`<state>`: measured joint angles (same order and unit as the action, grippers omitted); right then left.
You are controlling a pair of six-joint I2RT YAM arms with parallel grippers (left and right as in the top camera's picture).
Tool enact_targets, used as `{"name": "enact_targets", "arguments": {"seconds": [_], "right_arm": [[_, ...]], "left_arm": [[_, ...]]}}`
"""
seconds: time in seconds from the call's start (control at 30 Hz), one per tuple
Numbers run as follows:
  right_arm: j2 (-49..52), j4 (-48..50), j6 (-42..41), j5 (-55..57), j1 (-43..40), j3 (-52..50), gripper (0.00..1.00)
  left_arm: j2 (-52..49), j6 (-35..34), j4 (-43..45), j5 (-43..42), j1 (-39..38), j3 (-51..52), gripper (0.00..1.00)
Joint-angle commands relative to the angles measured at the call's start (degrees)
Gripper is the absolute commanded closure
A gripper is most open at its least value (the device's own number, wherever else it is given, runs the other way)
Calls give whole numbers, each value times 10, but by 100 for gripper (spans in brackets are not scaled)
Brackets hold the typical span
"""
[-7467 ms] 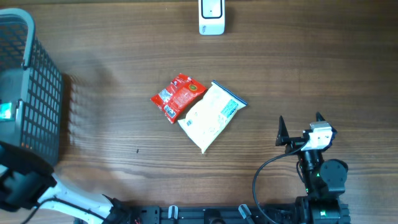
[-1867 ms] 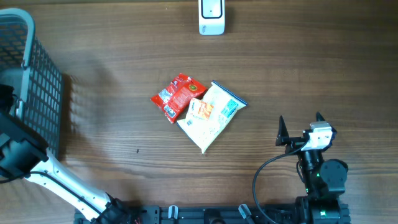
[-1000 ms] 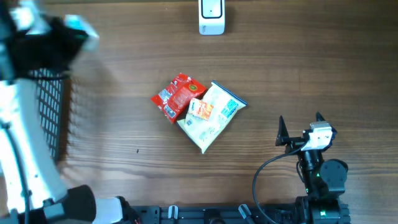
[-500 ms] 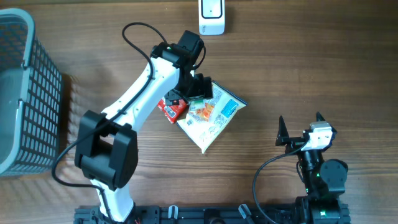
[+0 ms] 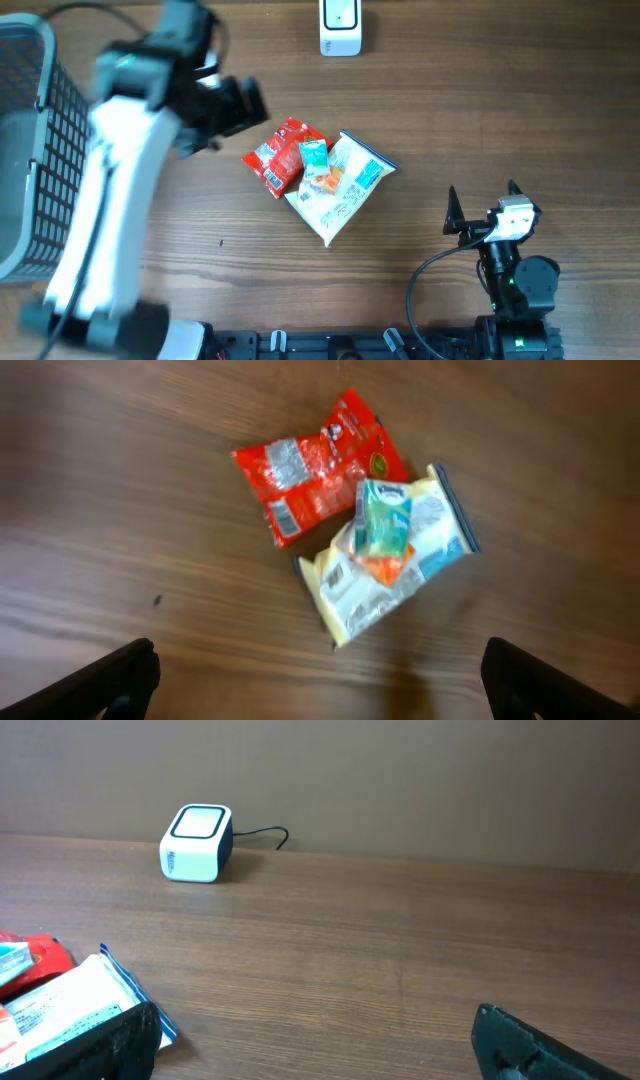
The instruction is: Scan the item barcode
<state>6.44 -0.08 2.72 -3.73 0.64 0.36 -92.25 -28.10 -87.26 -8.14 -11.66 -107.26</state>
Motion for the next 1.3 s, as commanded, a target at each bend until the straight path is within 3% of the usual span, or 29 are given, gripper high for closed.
{"name": "enact_targets", "arguments": {"seconds": [0.0, 0.3, 0.4, 0.5, 0.7, 0.87, 0.93, 1.07, 1.2, 1.27], "right_arm": [[-2, 1, 2, 8, -2, 0, 0], [-2, 1, 1, 8, -2, 0, 0], [-2, 1, 2, 8, -2, 0, 0], [-2, 1, 2, 8, -2, 0, 0], [-2, 1, 2, 8, -2, 0, 0], [-2, 22, 21, -10, -2, 0, 0], [-2, 69, -66, -117, -2, 0, 0], [-2, 150, -336, -322, -2, 0, 0], [-2, 168, -586, -319, -2, 0, 0], [-2, 194, -632, -328, -2, 0, 0]], "left_arm": [[92, 20, -45, 6, 4, -5, 0], [267, 13, -84, 26, 2, 42, 0], [316, -79, -77, 122, 2, 90, 0], [344, -121, -45, 168, 2, 137, 0], [334, -144, 43, 166, 2, 254, 0], [264, -144, 111, 165, 2, 343, 0], [218, -144, 113, 165, 2, 348, 0], [134, -144, 113, 166, 2, 348, 0], [62, -144, 117, 165, 2, 348, 0], [44, -144, 119, 165, 2, 348, 0]]}}
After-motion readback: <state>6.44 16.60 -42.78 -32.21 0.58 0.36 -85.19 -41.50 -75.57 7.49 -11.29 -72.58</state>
